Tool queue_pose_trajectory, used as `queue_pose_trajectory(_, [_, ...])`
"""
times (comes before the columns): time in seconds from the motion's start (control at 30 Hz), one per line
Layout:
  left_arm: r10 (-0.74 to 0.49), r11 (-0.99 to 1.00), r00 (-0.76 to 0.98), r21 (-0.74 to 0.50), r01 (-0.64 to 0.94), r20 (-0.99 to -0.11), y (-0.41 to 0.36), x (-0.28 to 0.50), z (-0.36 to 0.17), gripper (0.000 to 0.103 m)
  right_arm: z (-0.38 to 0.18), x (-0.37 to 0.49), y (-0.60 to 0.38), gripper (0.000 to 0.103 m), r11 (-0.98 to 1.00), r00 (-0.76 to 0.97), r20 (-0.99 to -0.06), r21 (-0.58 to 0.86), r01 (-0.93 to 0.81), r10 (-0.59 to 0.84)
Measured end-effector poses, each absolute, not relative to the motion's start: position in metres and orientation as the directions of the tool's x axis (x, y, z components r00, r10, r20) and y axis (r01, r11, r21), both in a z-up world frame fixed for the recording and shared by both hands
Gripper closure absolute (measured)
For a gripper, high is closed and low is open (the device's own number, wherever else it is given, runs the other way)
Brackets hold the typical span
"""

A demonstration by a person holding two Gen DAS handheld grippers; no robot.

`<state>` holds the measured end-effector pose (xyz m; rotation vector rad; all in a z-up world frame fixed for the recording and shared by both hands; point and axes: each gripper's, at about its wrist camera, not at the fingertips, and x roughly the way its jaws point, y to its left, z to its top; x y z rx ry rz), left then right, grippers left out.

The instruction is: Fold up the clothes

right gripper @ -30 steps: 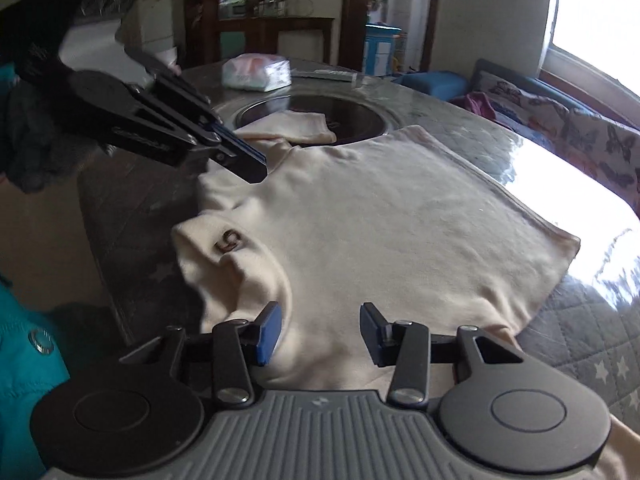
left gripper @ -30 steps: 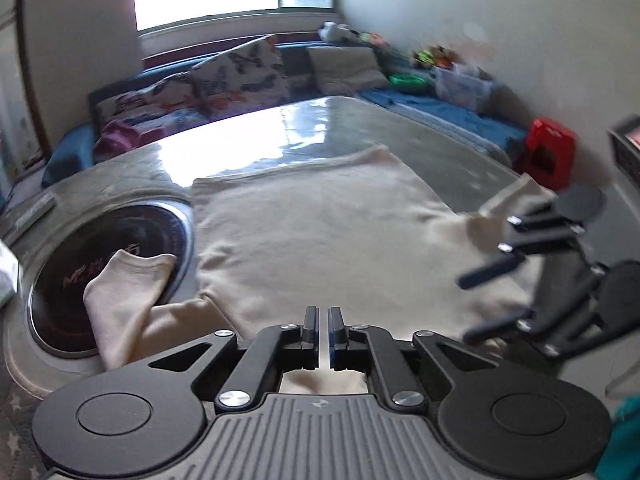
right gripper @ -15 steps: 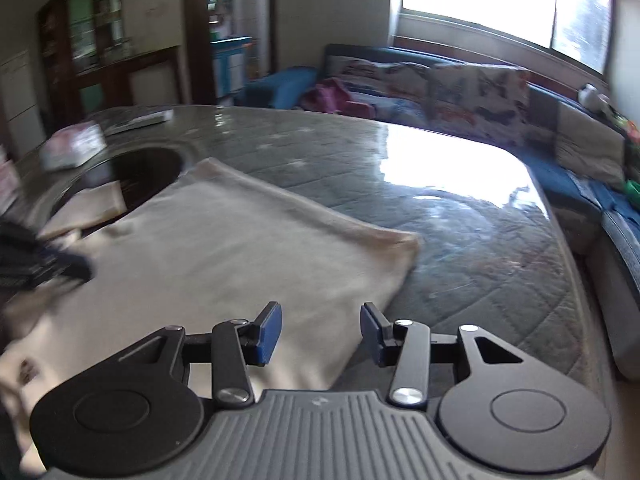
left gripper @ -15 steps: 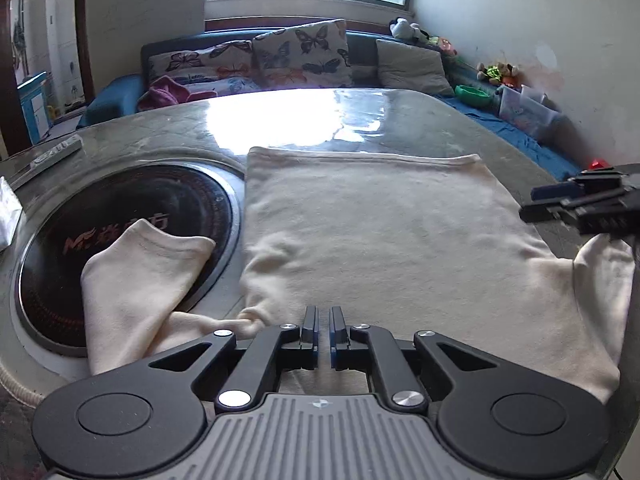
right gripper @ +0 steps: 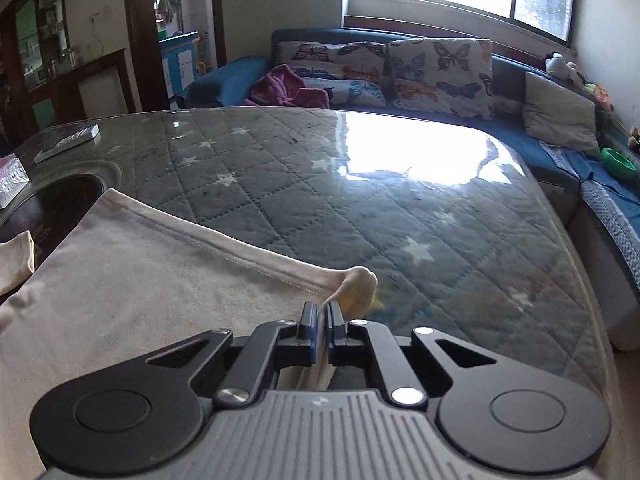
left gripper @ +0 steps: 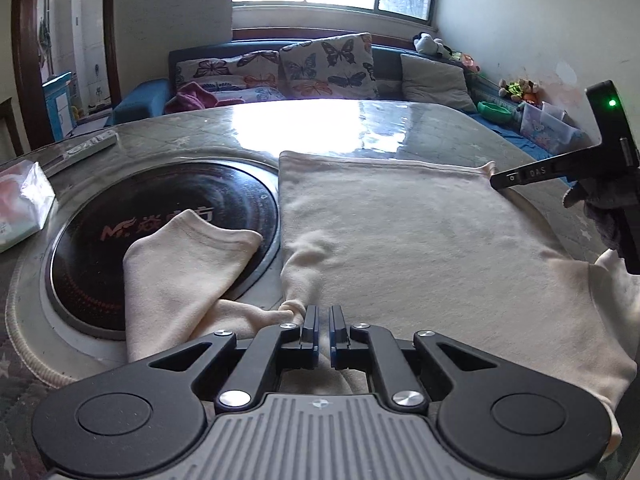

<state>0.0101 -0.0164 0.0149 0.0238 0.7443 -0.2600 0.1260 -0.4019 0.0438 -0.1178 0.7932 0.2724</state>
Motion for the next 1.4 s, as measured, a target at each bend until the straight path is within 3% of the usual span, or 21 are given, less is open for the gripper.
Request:
queue_pose_trajectory(0.3, [-0.182, 0.982, 0.716, -0.081, 0.173, -0.674, -0.004, 0.013, 0.018, 0.096, 0.042, 0.166, -0.359, 0.098, 0.939, 0.663, -0.717, -0.034, -0.341, 0.214])
queue_pose_trajectory(0.37, [-0.177, 0.982, 0.714, -0.071, 0.175, -0.677, -0.005, 0.011, 0.019, 0.096, 0.047, 0.166, -0.358, 0.093, 0.932, 0.664, -0.711, -0.033, -0.362, 0.233])
queue_pose_trajectory(0.53, [-0.172, 0.981, 0.719, -0.047, 0.19, -0.674, -0.014, 0.006, 0.025, 0.095, 0.067, 0.132, -0.367, 0.092, 0.901, 0.642, -0.71, -0.025, -0.434, 0.29])
queue_pose_trajectory(0.7, [-0.218, 0.967, 0.724, -0.045, 0.251, -0.654, -0.037, -0.004, 0.039, 0.091, 0.075, 0.078, -0.388, 0.083, 0.894, 0.645, -0.711, -0.052, -0.445, 0.28])
queue_pose_trajectory(0.87, [-0.331, 0.925, 0.689, -0.075, 0.374, -0.645, -0.074, -0.011, 0.044, 0.09, 0.074, 0.015, -0.436, 0.071, 0.933, 0.675, -0.712, -0.079, -0.351, 0.194])
queue_pose_trajectory(1.03, [-0.432, 0.864, 0.624, -0.1, 0.493, -0.651, -0.115, -0.016, 0.039, 0.088, 0.062, -0.035, -0.49, 0.067, 0.978, 0.688, -0.724, -0.109, -0.177, 0.044])
queue_pose_trajectory(1.2, [-0.477, 0.816, 0.571, -0.096, 0.57, -0.668, -0.146, -0.025, 0.032, 0.086, 0.049, -0.065, -0.528, 0.066, 0.996, 0.684, -0.728, -0.087, -0.035, -0.04])
queue_pose_trajectory(1.4, [-0.491, 0.787, 0.54, -0.082, 0.611, -0.684, -0.162, -0.033, 0.028, 0.084, 0.043, -0.08, -0.552, 0.068, 1.0, 0.689, -0.724, -0.011, 0.028, -0.028])
